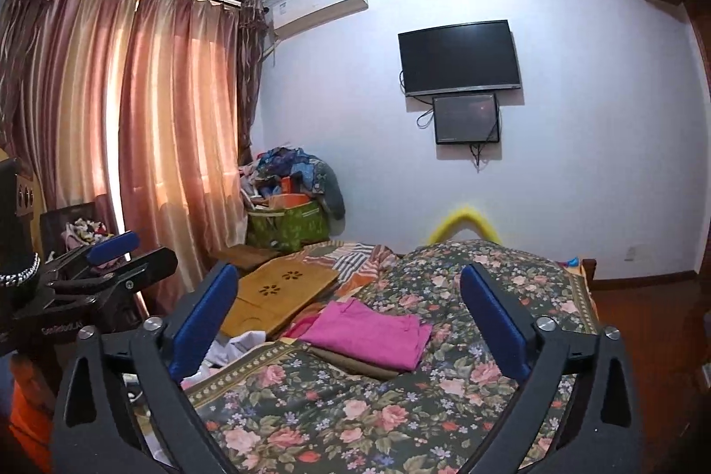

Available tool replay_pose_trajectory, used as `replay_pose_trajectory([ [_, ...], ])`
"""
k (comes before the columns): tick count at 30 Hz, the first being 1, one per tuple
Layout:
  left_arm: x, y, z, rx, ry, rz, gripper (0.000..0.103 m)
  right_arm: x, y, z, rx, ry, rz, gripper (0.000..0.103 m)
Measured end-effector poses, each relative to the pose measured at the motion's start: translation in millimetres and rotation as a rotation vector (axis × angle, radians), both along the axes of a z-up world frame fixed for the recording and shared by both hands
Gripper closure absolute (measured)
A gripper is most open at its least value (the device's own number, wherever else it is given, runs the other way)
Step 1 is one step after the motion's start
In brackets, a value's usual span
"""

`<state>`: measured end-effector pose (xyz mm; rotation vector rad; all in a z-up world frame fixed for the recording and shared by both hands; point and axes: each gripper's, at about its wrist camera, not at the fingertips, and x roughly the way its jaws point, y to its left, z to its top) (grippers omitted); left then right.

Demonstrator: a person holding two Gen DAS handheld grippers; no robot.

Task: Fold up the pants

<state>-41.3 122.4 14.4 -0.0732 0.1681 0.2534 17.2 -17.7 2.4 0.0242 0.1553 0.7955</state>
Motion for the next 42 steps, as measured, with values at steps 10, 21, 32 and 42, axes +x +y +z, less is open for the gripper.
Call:
replay_pose_trajectory([
  [10, 2.8, 2.7, -6.4, -0.018, 0.013, -0.003, 0.0, -5.1, -0.1, -0.7, -0.015, -0.013, -0.028, 0.001],
  [21, 5.4, 1.4, -8.6, -0.017, 0.021, -0.009, 0.0, -6.8, -3.9, -0.9, -0.024, -0.004, -0.032, 0.001],
  [32, 7.7, 5.6, -10.9, -0.028, 0.026, -0.018, 0.0, -4.1, -5.7, -0.2, -0.027, 0.008, -0.039, 0.001],
  [42, 9.3, 6.4, -12.5, -0.03, 0.028, -0.024, 0.0, -1.5, -6.7, -0.1, -0.031, 0.015, -0.039, 0.001],
])
